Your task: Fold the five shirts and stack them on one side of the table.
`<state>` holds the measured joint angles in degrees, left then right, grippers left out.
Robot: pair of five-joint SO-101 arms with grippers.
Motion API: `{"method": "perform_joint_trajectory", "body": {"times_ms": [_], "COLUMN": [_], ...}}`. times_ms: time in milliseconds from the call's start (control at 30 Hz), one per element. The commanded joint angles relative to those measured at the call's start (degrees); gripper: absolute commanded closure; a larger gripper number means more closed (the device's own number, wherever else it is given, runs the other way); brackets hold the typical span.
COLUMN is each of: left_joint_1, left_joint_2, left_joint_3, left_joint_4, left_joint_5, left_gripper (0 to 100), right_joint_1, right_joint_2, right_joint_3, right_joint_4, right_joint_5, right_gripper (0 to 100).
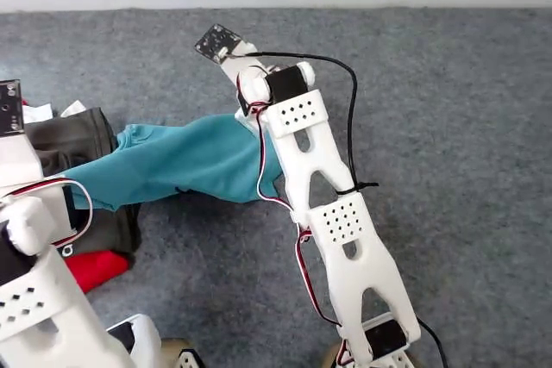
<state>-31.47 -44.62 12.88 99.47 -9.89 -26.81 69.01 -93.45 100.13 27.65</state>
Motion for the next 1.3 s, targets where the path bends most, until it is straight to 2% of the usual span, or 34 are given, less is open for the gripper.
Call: {"method": "perform_joint_trajectory", "body": {"times_ms": [0,167,433,633,700,1000,1267], "left_joint_1": [-0.4,-0.3,-0.4,-0.4,-0.4,-0.4,-0.4], "left_joint_2": [0.2,0.2,-0.2,0.2,0.2,0.2,0.2], "left_joint_3": [-1.1,-0.7,2.5,2.6,2.6,2.6,2.6], "left_joint_4": [0.9,0.2,-0.8,-2.0,-2.5,-2.7,-2.5], "left_joint_5": [0.0,0.0,-2.7,-2.7,-2.7,-2.7,-2.7], "left_gripper": [98,98,98,98,98,98,98], "right_joint_1": [1.1,-0.2,-1.8,-5.0,-6.8,-11.8,-12.5], "right_joint_2": [-2.2,-9.1,-32.1,-41.5,-42.2,-33.3,-28.0], "right_joint_3": [-0.7,10.5,44.8,63.3,66.2,67.1,67.1], "right_joint_4": [3.0,3.1,2.9,2.8,2.5,-6.3,-14.1], "right_joint_5": [0.1,-1.7,-2.5,-2.5,-1.8,0.0,-0.4], "right_gripper": [99.0,99.0,97.7,77.3,73.4,74.1,74.2]}}
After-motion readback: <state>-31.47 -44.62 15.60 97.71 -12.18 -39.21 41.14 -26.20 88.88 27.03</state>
